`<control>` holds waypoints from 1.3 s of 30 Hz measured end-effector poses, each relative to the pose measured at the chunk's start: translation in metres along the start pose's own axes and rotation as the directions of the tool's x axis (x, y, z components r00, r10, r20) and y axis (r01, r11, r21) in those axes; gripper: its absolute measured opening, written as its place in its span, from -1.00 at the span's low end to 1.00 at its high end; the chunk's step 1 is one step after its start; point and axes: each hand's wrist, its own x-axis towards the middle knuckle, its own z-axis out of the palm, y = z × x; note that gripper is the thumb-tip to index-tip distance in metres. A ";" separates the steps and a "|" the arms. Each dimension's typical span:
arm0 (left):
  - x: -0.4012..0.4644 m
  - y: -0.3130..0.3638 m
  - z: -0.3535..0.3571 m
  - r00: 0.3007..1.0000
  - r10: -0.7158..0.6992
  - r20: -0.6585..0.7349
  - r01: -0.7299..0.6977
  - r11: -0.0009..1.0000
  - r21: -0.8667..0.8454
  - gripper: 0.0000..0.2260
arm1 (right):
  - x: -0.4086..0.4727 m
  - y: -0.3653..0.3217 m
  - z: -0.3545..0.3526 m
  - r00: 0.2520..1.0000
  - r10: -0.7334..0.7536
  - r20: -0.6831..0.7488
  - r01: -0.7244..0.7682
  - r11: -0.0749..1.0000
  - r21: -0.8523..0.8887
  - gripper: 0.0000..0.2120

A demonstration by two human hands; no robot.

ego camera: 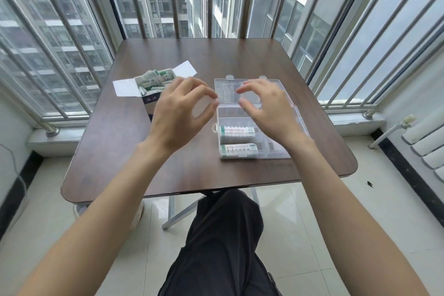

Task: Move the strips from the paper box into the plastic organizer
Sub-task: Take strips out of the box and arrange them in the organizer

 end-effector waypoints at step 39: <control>-0.017 -0.096 -0.041 0.723 -0.612 0.319 0.586 0.789 0.185 -0.24 | 0.114 -0.095 0.084 0.897 -0.201 0.394 0.289 0.940 -0.179 -0.82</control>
